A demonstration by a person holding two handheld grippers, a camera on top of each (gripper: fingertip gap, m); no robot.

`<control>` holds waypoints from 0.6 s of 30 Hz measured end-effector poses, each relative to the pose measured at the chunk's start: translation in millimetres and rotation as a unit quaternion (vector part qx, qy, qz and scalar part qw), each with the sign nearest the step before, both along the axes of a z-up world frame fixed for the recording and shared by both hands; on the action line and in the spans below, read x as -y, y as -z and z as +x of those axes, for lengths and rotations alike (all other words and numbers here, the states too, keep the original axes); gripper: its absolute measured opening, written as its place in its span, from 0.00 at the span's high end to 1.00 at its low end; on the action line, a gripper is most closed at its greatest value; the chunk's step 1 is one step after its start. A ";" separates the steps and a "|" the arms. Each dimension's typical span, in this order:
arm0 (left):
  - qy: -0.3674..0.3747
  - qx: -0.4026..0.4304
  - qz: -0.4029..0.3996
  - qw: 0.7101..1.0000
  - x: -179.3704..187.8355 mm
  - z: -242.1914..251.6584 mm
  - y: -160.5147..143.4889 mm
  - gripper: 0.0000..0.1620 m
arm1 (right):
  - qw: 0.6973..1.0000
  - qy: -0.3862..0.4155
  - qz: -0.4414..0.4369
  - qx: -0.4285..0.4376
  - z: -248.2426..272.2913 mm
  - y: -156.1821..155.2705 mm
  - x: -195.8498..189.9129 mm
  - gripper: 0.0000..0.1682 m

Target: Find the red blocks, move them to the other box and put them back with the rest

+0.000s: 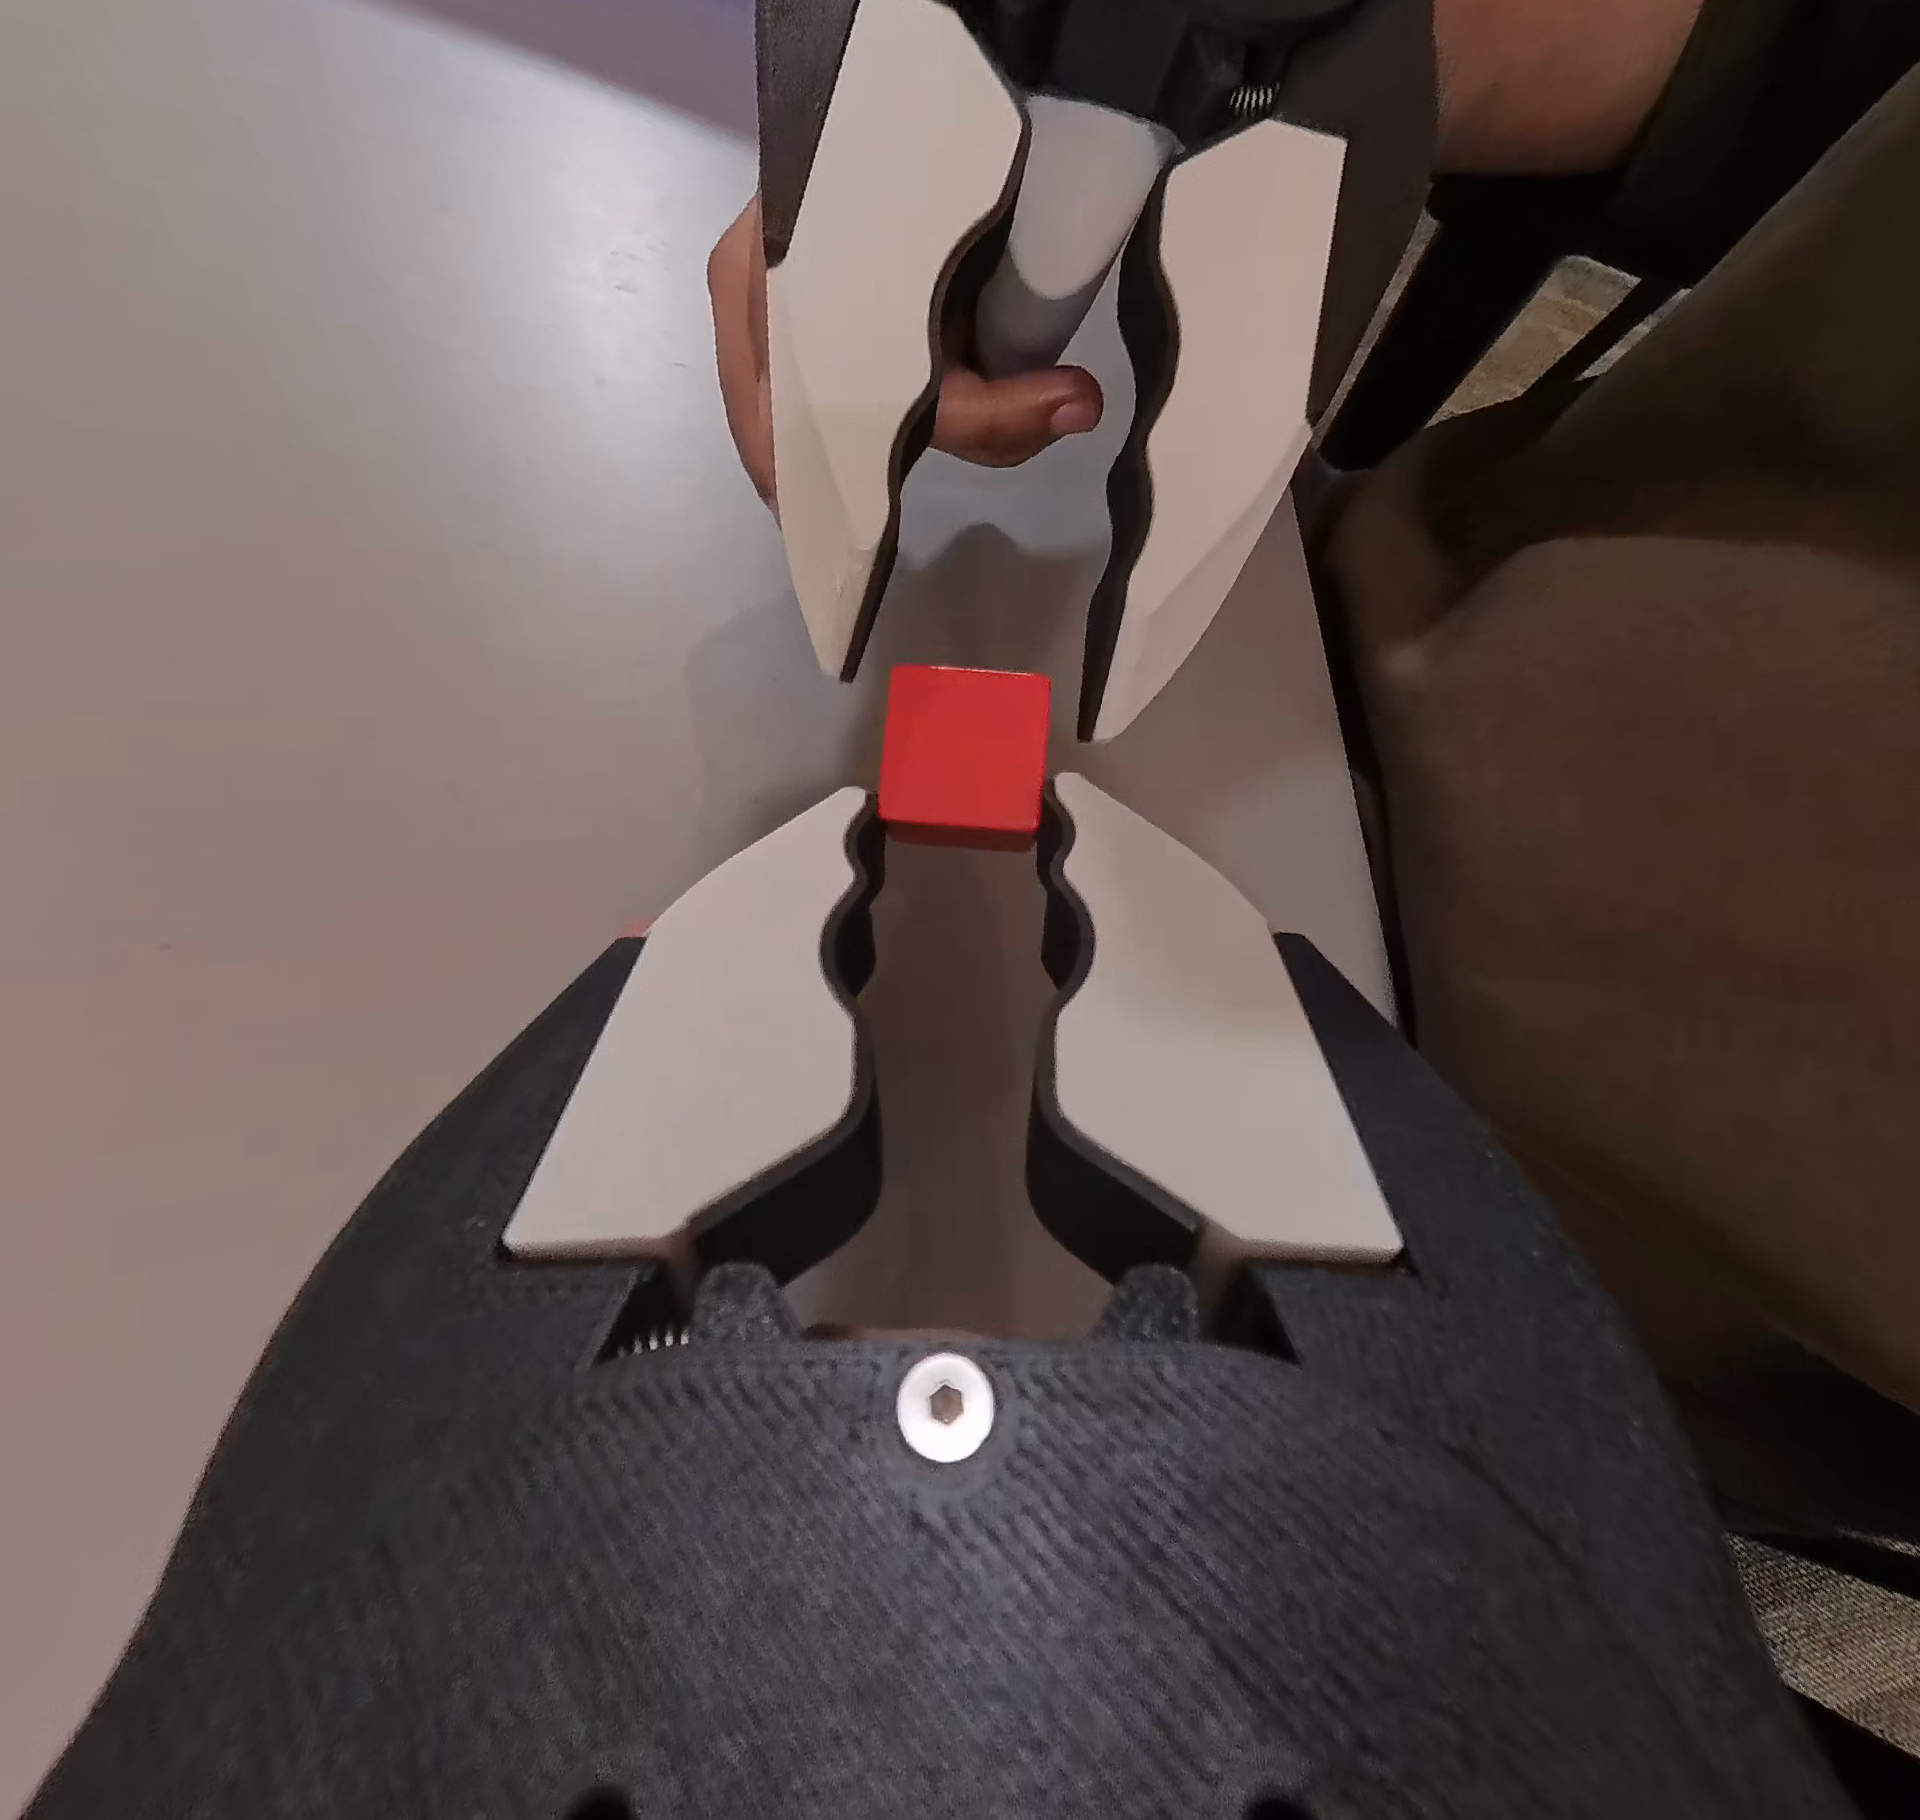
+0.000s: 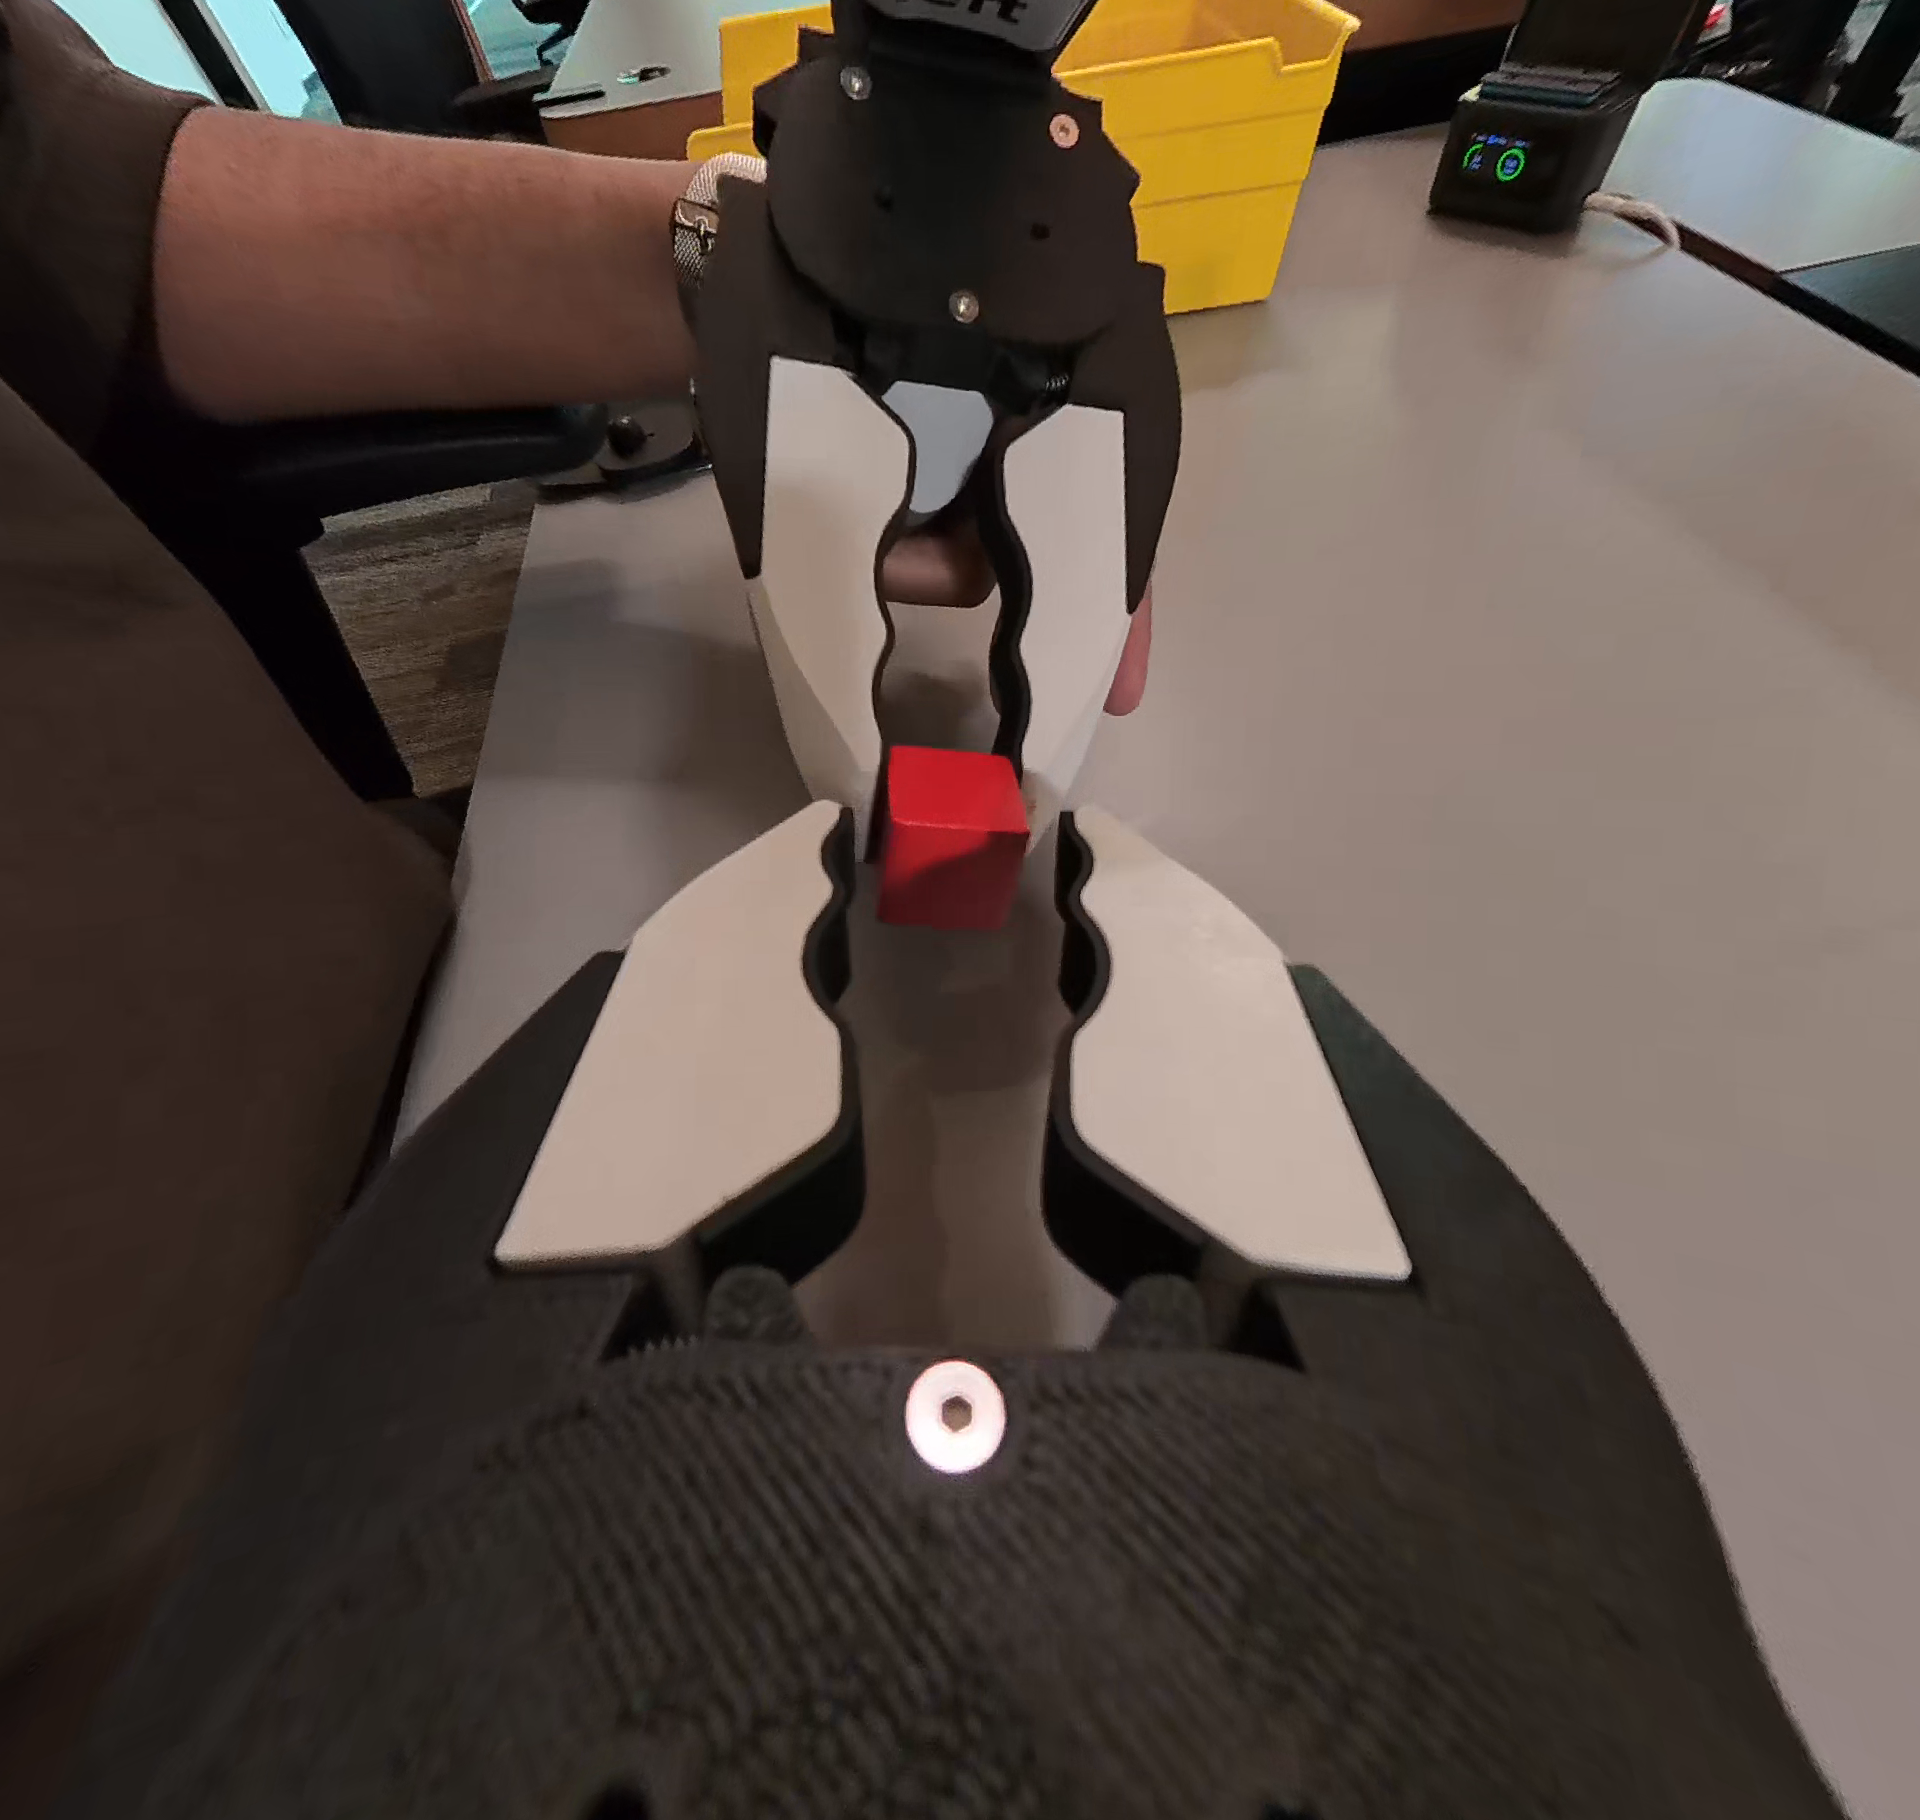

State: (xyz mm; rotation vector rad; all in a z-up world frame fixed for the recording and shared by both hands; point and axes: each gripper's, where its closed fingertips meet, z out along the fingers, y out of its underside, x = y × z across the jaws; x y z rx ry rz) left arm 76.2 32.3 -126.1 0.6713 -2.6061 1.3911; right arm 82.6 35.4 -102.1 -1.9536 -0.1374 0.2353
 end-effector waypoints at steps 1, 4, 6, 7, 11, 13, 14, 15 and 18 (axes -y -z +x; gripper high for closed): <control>0.001 -0.001 -0.002 1.000 0.5 -0.5 -0.5 0.81 | 1.000 -0.001 -0.002 -0.001 -0.4 0.7 0.3 0.78; 0.004 -0.007 -0.002 1.000 -0.5 -2.2 1.0 0.81 | 1.000 -0.003 -0.004 -0.006 -1.5 1.1 0.3 0.78; 0.006 -0.010 -0.001 1.000 -1.1 -3.2 1.7 0.81 | 1.000 -0.002 -0.005 -0.010 -1.5 0.8 0.0 0.78; 0.005 -0.010 -0.001 1.000 -1.1 -3.2 1.8 0.81 | 1.000 -0.001 -0.006 -0.011 -1.3 1.1 0.0 0.78; -0.001 -0.008 0.005 1.000 -2.6 -0.7 5.2 0.81 | 1.000 0.002 -0.010 -0.015 -1.0 2.5 -0.6 0.78; -0.001 -0.012 0.005 1.000 -3.3 -0.8 6.0 0.81 | 1.000 0.004 -0.012 -0.015 -0.8 3.0 -1.1 0.79; -0.002 -0.011 0.004 1.000 -3.6 -0.6 5.7 0.81 | 1.000 0.005 -0.012 -0.015 -0.6 3.2 -1.3 0.79; -0.003 -0.011 0.003 1.000 -3.7 -0.3 5.5 0.81 | 1.000 0.005 -0.013 -0.016 -0.5 3.3 -1.4 0.79; -0.006 -0.010 0.007 1.000 -4.5 0.7 7.3 0.81 | 1.000 0.005 -0.014 -0.019 -1.1 3.7 -1.9 0.81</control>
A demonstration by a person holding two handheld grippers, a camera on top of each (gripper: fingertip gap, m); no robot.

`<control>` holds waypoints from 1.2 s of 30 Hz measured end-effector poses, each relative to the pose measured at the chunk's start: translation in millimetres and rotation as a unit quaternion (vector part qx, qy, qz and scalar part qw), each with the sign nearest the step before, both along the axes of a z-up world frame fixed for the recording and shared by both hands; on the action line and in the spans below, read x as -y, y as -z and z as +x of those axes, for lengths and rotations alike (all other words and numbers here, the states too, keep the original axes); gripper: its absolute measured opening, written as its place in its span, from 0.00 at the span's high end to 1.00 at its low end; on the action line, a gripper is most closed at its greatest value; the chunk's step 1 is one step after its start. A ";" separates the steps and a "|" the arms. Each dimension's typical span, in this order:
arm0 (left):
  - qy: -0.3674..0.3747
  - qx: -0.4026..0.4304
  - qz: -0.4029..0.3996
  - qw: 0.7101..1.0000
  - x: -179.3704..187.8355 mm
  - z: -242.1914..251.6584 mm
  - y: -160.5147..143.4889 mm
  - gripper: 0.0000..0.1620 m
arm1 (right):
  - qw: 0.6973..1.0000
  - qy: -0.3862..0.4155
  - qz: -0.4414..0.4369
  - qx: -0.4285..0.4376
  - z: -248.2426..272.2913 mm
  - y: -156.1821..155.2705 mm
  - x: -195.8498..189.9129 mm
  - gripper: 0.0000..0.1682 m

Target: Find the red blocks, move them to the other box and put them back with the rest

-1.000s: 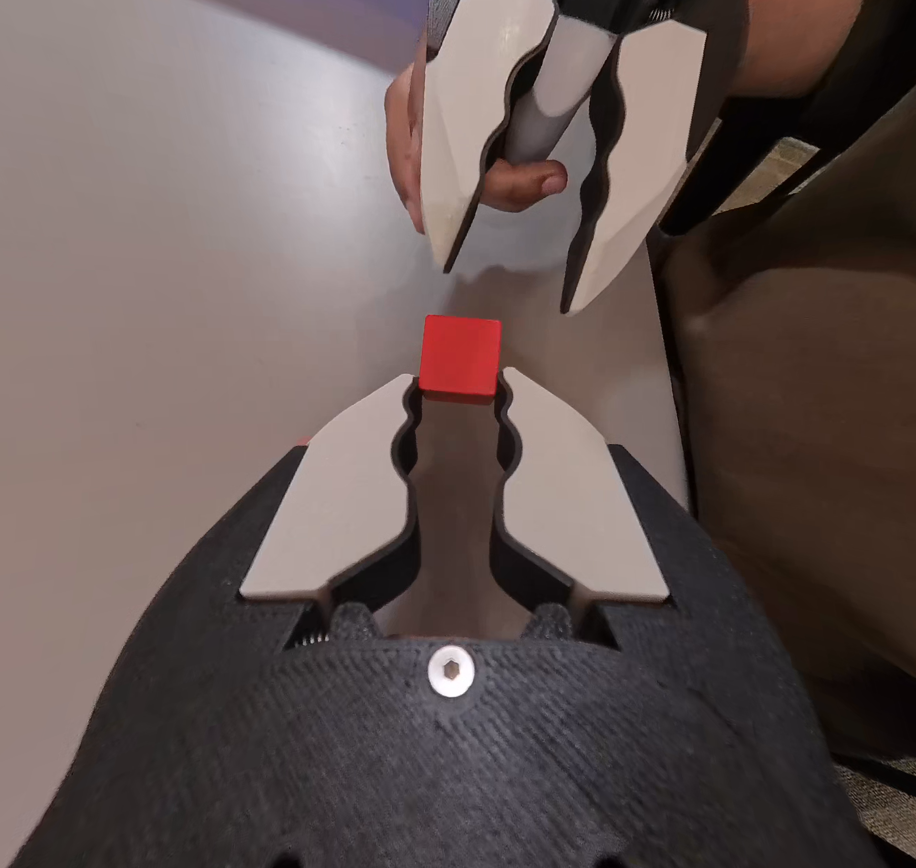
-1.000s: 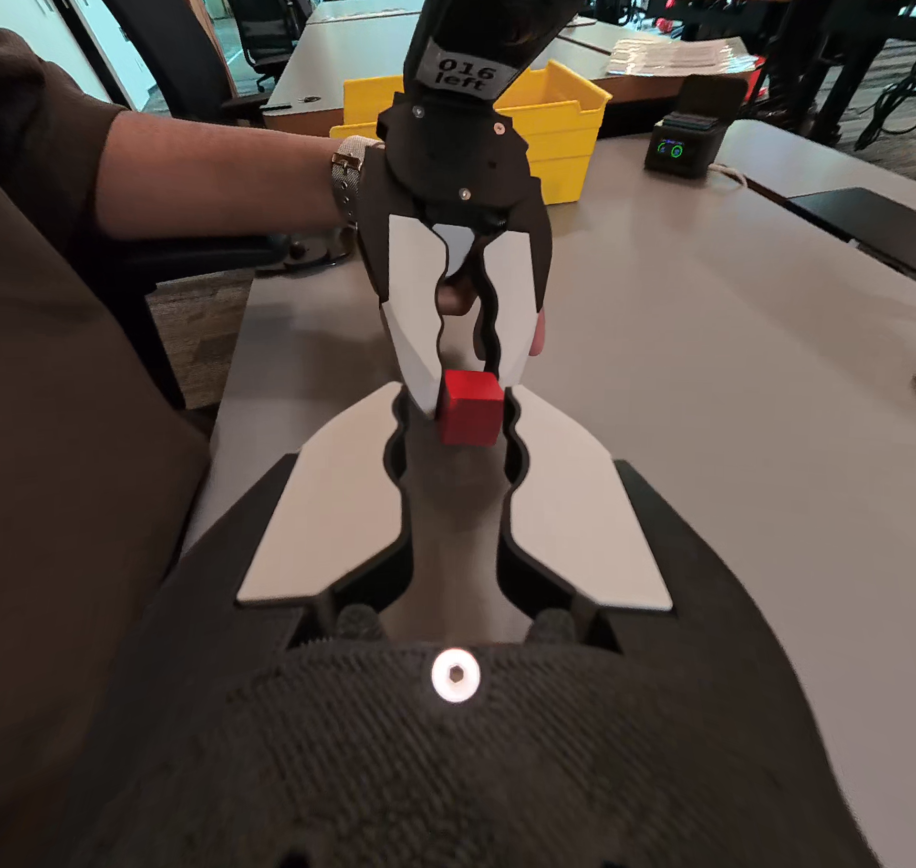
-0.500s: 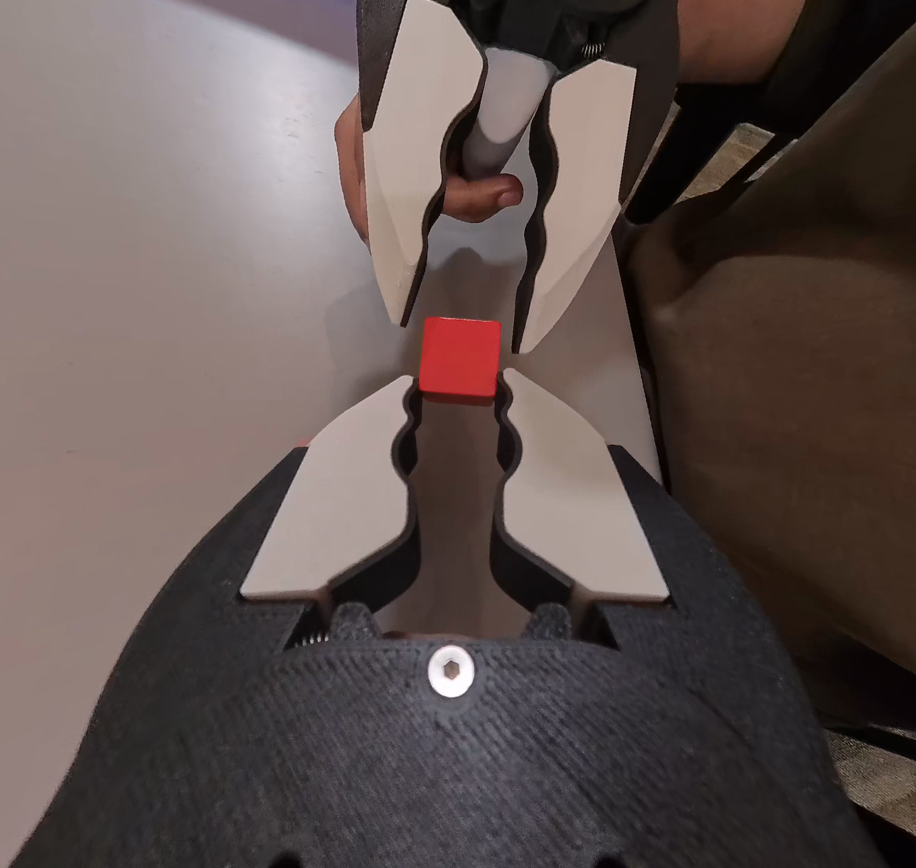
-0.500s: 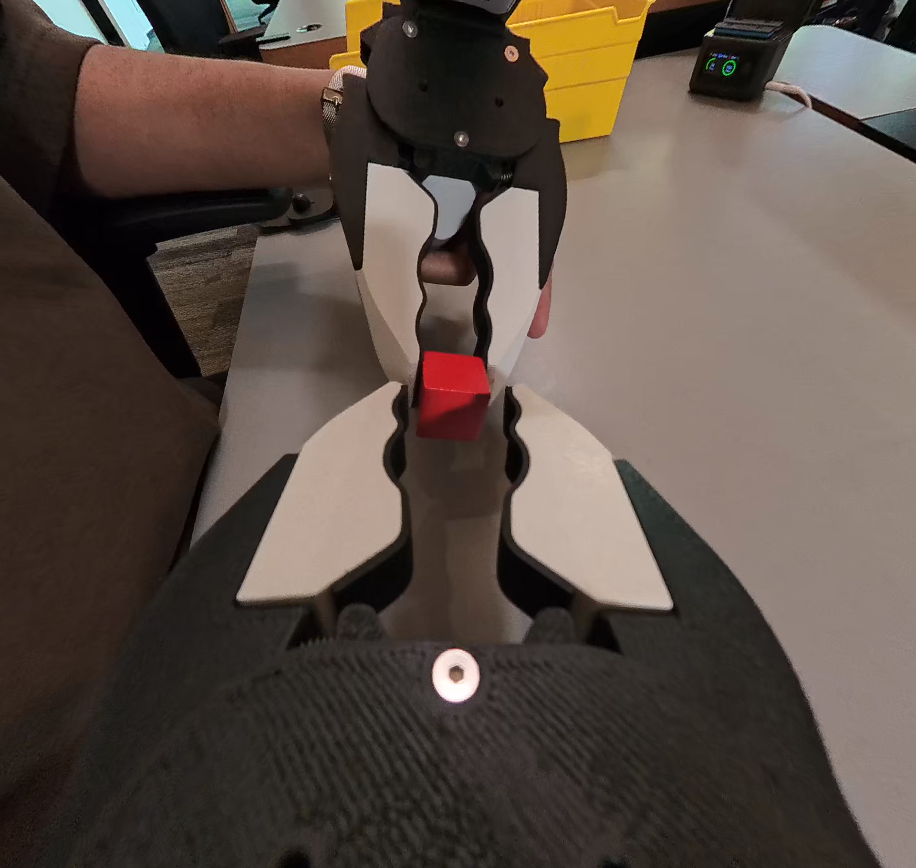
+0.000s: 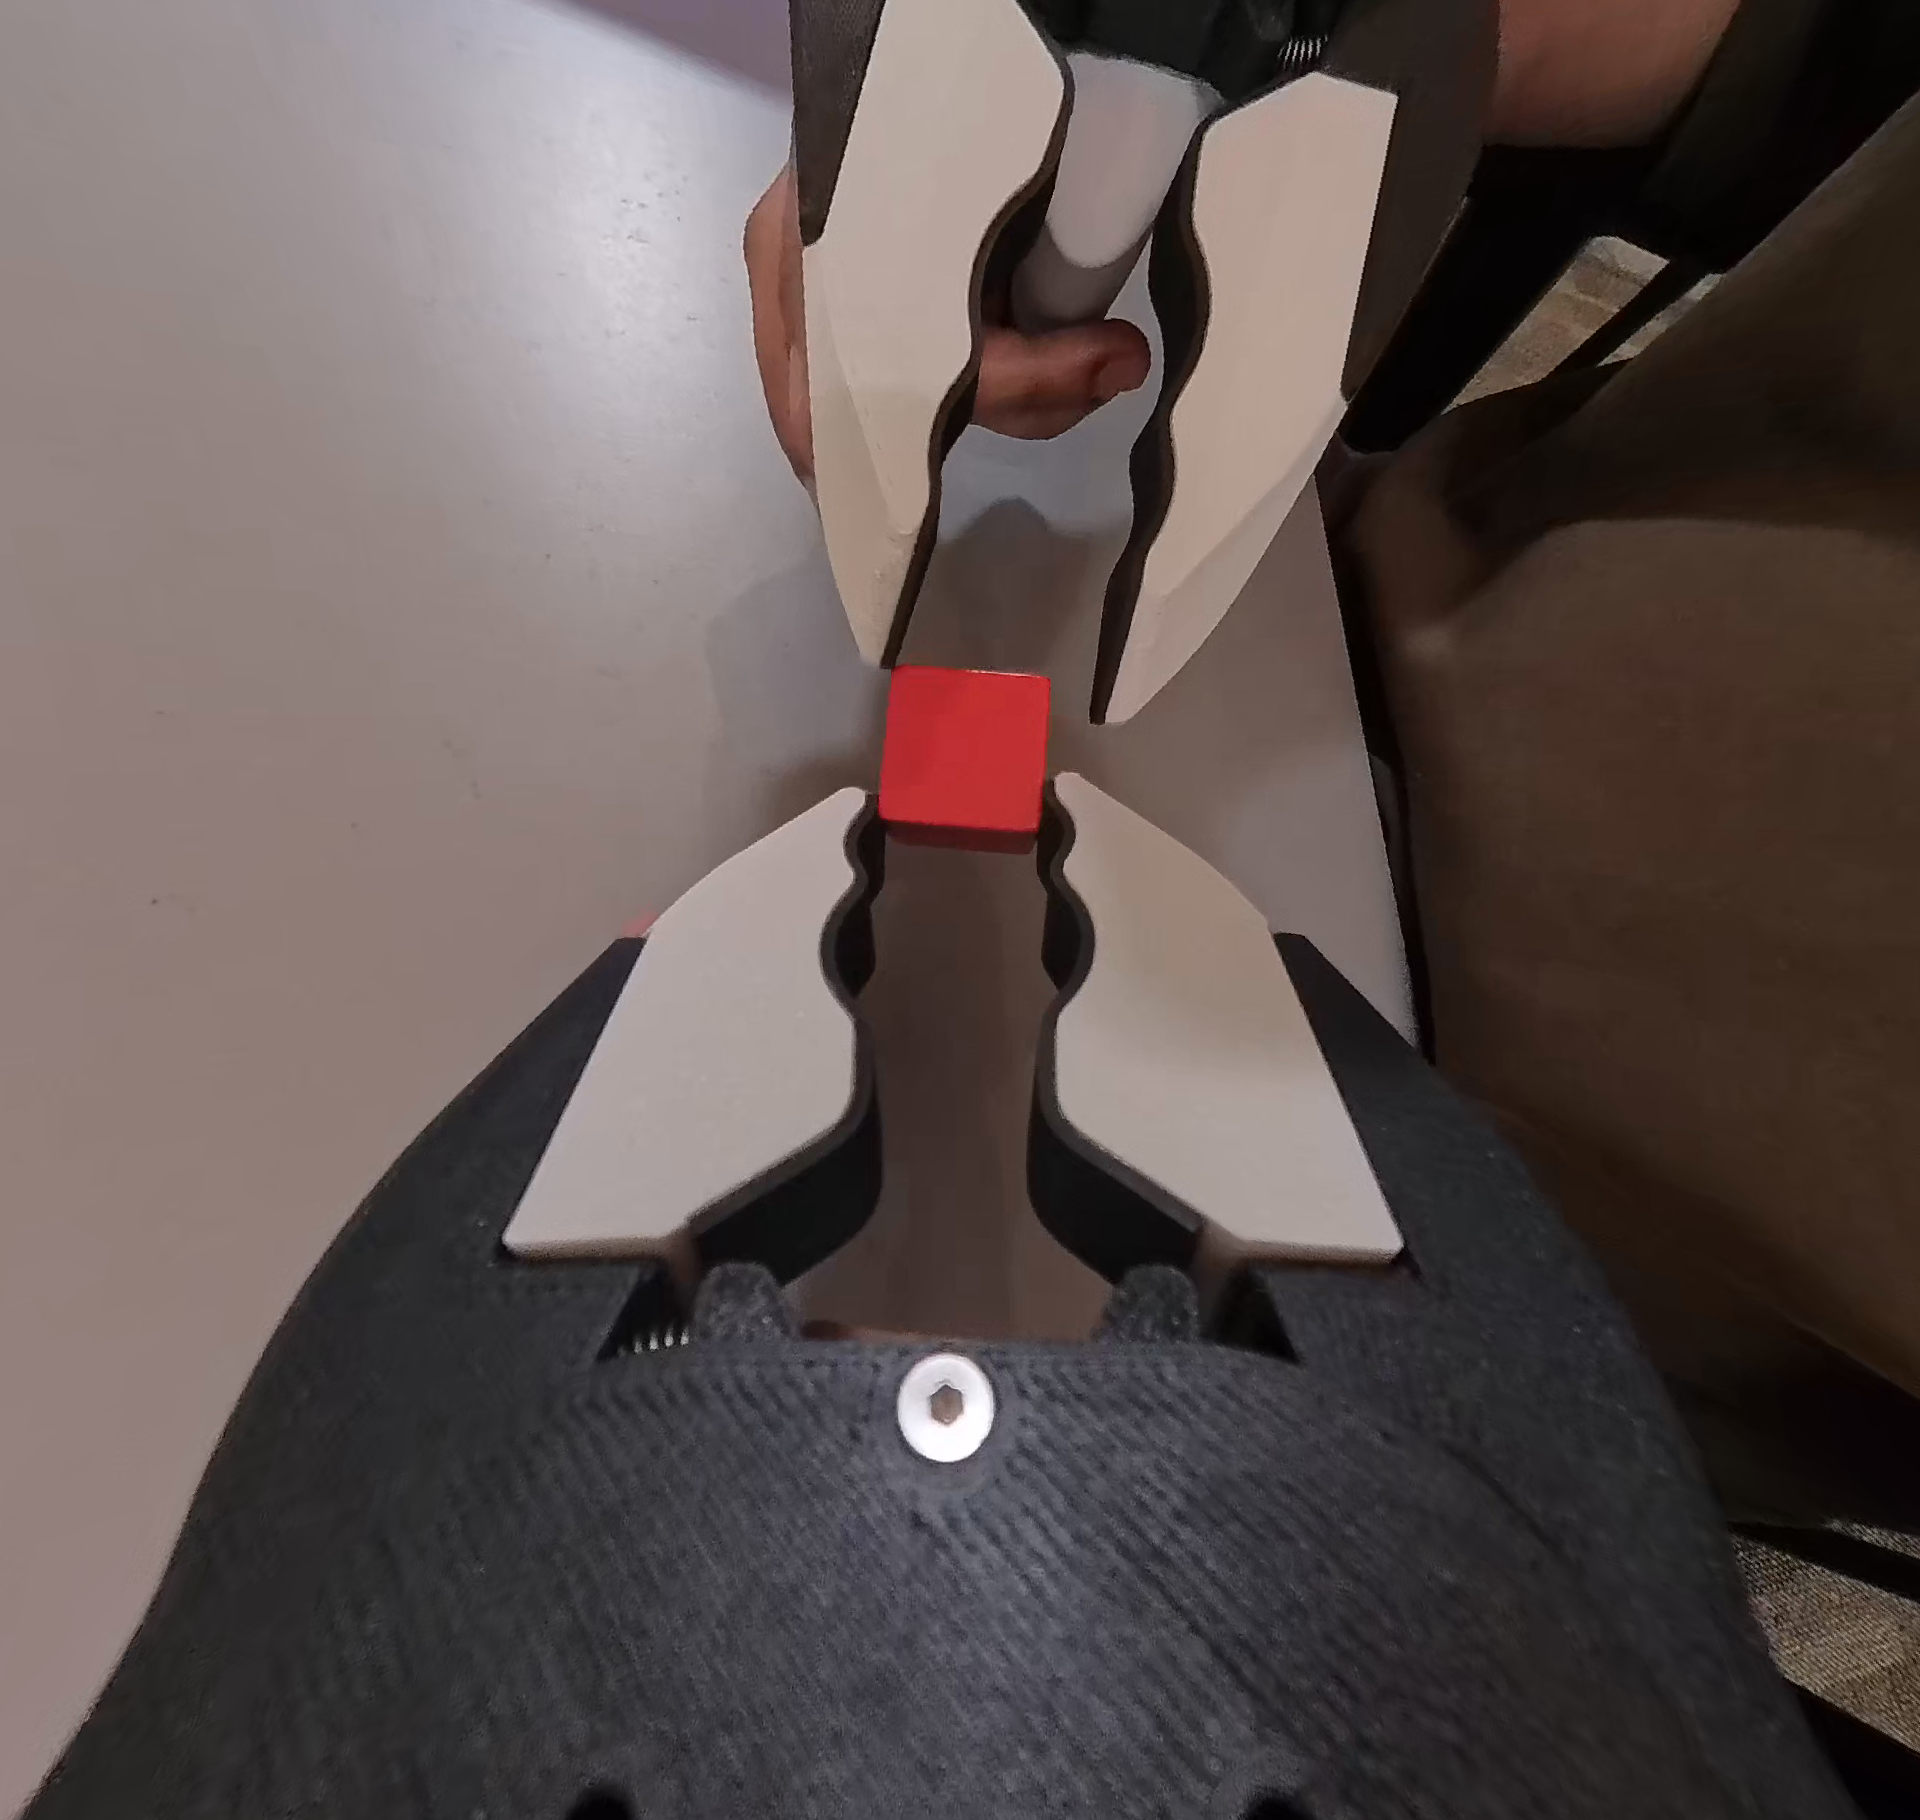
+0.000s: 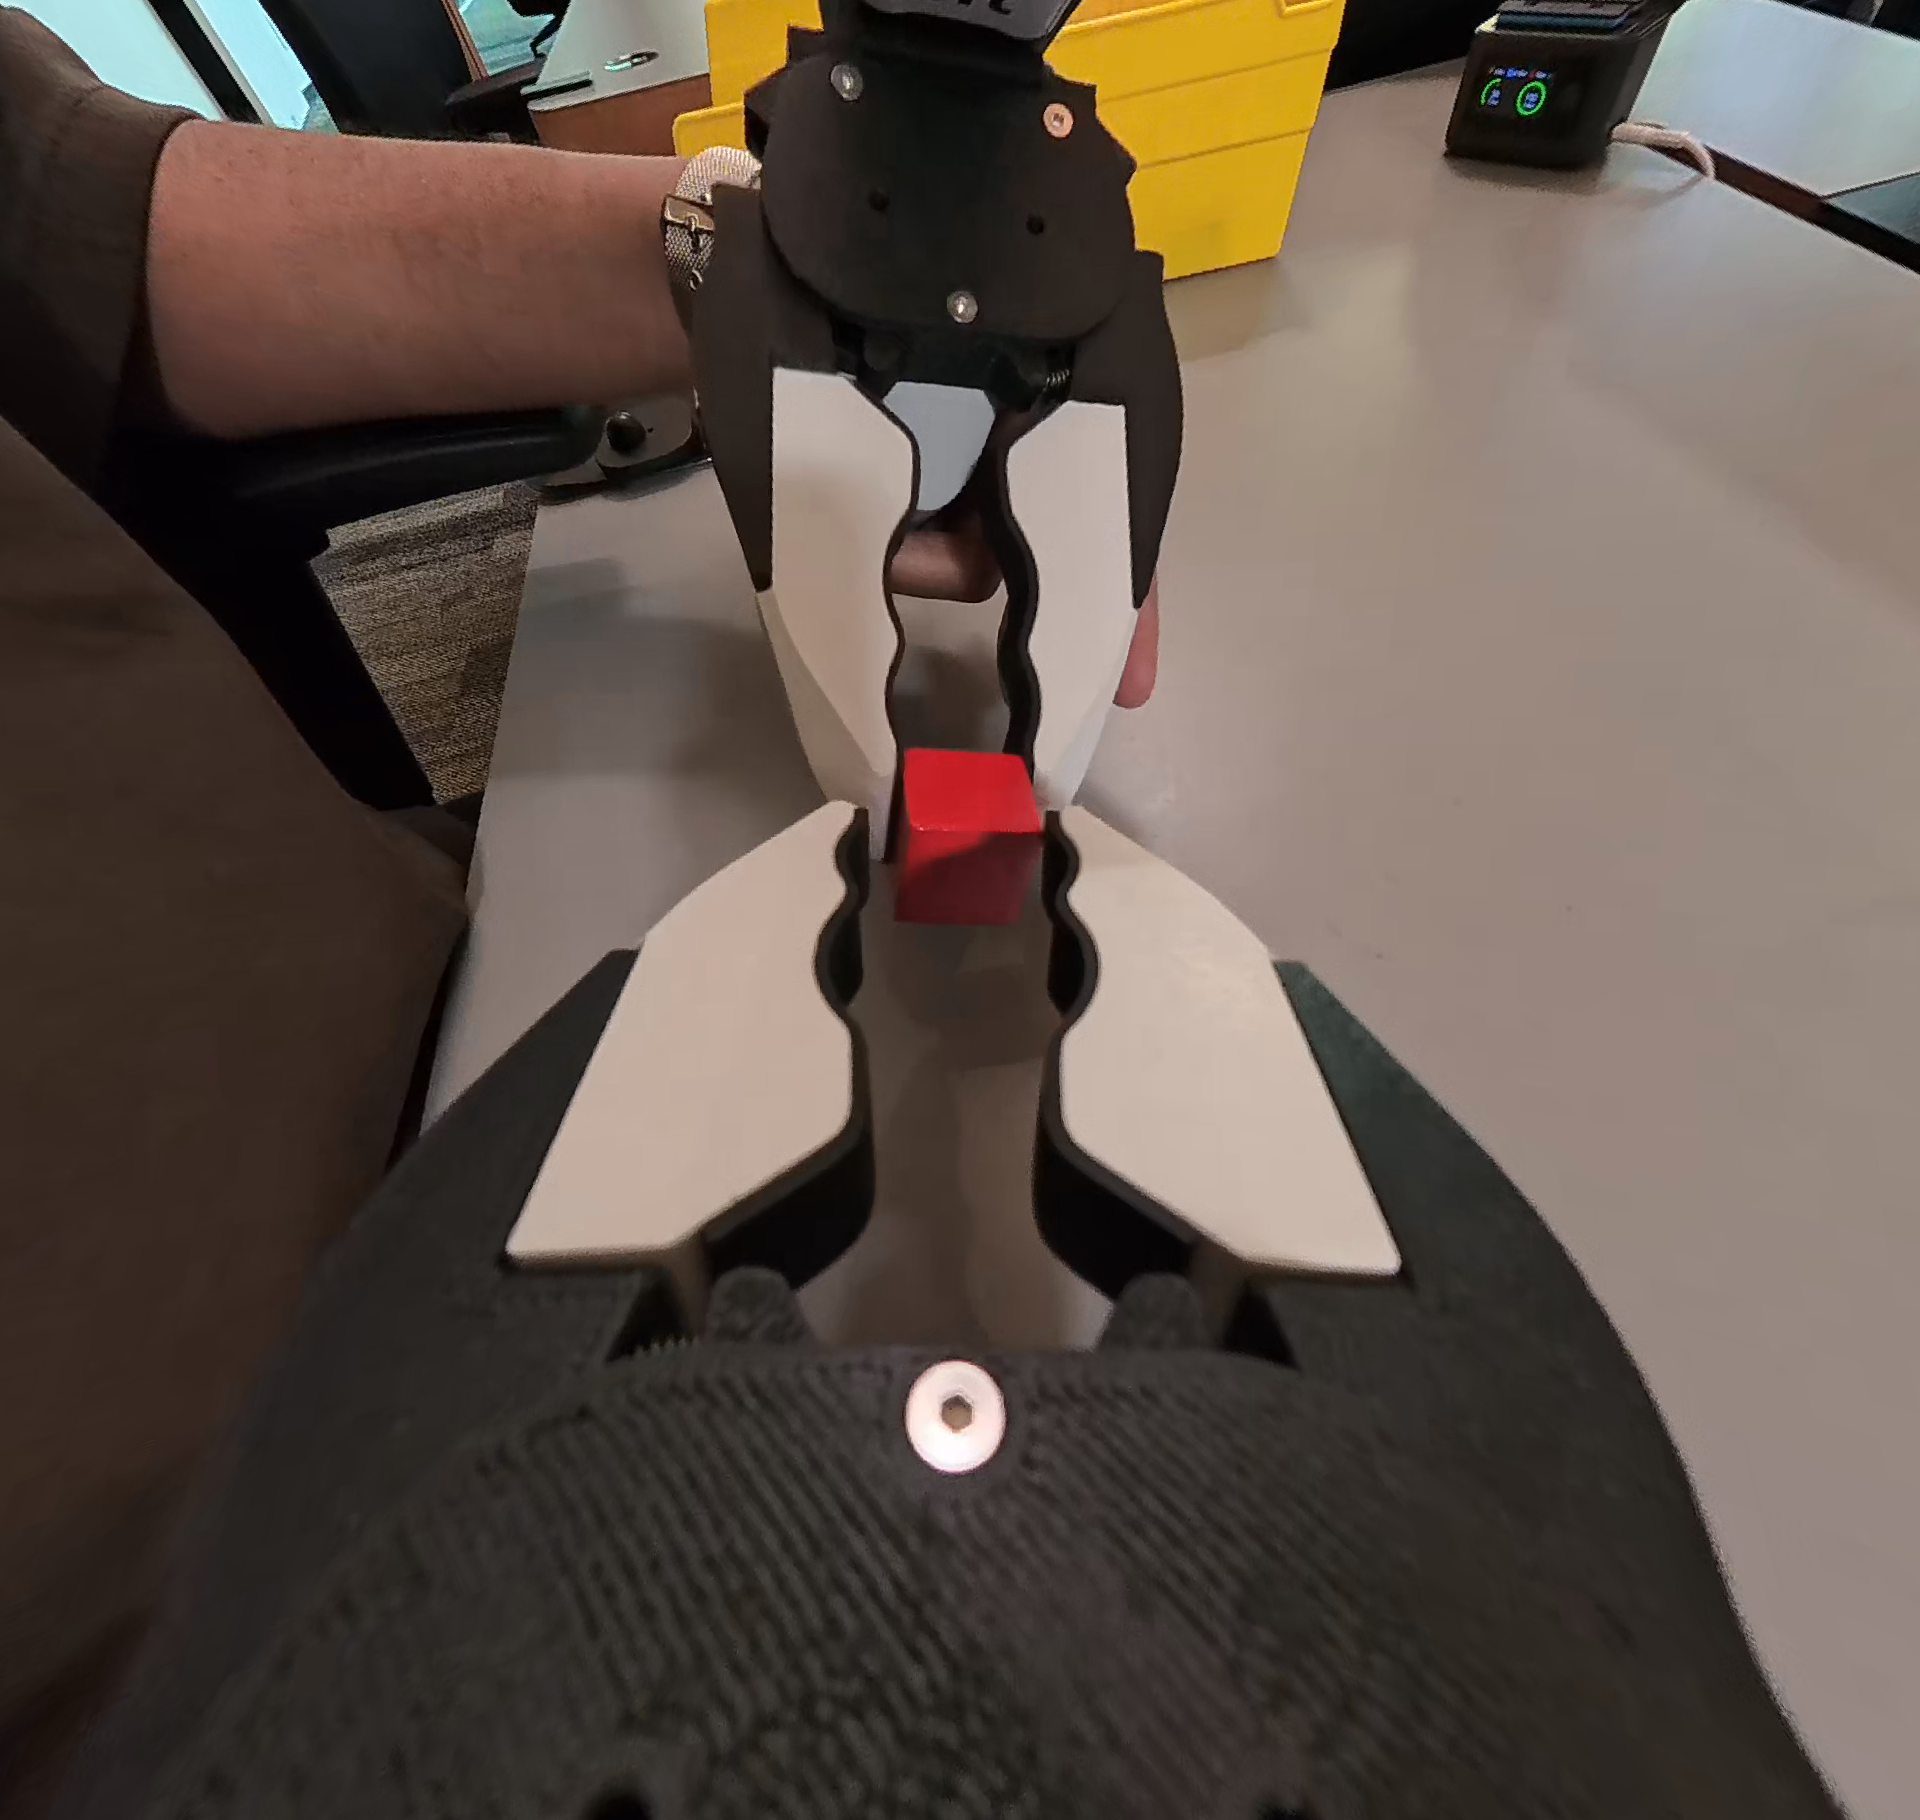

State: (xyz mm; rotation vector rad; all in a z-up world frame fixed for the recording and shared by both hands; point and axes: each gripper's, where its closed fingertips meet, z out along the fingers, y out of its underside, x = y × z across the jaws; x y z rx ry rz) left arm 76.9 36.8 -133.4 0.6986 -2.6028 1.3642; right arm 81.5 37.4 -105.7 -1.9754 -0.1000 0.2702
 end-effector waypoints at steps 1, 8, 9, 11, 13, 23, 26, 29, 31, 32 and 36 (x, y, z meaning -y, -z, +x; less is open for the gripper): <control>0.000 -0.001 0.001 1.000 -0.3 -0.3 0.9 0.81 | 1.000 0.000 -0.001 0.000 0.0 0.3 -0.2 0.81; 0.004 -0.001 -0.005 1.000 1.2 -1.0 -0.5 0.81 | 1.000 0.002 -0.005 0.001 -0.2 2.2 -0.8 0.81; 0.004 0.000 -0.006 1.000 1.4 -1.0 -0.6 0.81 | 1.000 0.002 -0.005 0.001 0.1 2.3 -0.9 0.81; 0.005 0.000 -0.005 1.000 1.6 -1.3 -0.3 0.81 | 1.000 0.005 -0.006 0.002 1.1 2.3 -1.0 0.81; 0.006 0.000 -0.005 1.000 2.0 -1.7 -0.3 0.81 | 1.000 0.007 -0.005 0.002 2.0 2.2 -0.9 0.82; 0.010 -0.004 -0.007 1.000 2.6 -3.2 -0.6 0.81 | 1.000 0.003 -0.007 -0.004 0.4 2.4 -1.2 0.83; 0.010 -0.003 -0.008 1.000 2.7 -3.0 -1.2 0.81 | 1.000 0.004 -0.008 -0.009 0.5 2.3 -1.2 0.83; 0.009 -0.002 -0.010 1.000 2.8 -2.7 -1.9 0.81 | 1.000 0.004 -0.008 -0.013 0.7 1.7 -1.0 0.83; 0.009 -0.001 -0.009 1.000 2.9 -2.4 -2.0 0.81 | 1.000 0.005 -0.008 -0.012 0.6 1.8 -1.0 0.83; 0.009 -0.001 -0.009 1.000 2.9 -2.5 -1.8 0.81 | 1.000 0.004 -0.009 -0.012 0.6 2.0 -1.0 0.83; 0.010 -0.002 -0.008 1.000 2.9 -2.8 -1.2 0.81 | 1.000 0.003 -0.011 -0.011 0.0 2.9 -0.9 0.83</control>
